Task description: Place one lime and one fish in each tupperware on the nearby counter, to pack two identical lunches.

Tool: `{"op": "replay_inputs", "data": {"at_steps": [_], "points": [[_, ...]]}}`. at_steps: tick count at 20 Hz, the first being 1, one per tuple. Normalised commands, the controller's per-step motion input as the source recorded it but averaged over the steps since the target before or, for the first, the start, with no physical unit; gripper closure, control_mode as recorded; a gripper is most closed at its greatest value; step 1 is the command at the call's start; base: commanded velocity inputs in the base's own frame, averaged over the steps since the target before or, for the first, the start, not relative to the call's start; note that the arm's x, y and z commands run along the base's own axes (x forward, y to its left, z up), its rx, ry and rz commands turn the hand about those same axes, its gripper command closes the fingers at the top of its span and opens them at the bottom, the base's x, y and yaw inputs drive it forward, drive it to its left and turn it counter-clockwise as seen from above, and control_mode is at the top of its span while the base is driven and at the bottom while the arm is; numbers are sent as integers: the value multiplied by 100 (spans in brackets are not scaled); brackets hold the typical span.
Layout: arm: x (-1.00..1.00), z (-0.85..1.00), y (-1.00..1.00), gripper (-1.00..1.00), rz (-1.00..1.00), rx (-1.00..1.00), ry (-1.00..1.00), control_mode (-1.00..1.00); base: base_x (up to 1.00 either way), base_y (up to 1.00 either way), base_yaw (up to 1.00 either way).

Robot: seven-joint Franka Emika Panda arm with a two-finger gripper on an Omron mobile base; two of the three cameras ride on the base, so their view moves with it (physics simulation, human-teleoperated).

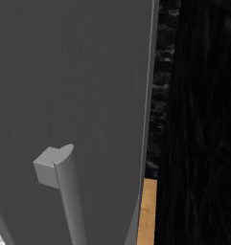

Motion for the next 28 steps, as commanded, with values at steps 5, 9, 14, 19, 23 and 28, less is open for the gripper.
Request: {"op": "replay_inputs", "data": {"at_steps": [5, 9, 14, 19, 23, 28], "points": [[6, 1, 54, -100, 0, -1, -2, -100, 0, 0, 0], [20, 0, 100, -100, 4, -2, -20, -100, 0, 0, 0], [54, -28, 23, -100, 10, 16, -17, -100, 0, 0, 0], [67, -53, 13, -100, 10, 8, -10, -100, 0, 0, 0], [83, -26, 45, -100, 3, -9, -12, -100, 0, 0, 0], [46, -26, 14, -100, 0, -6, -5, -100, 0, 0, 0]]}}
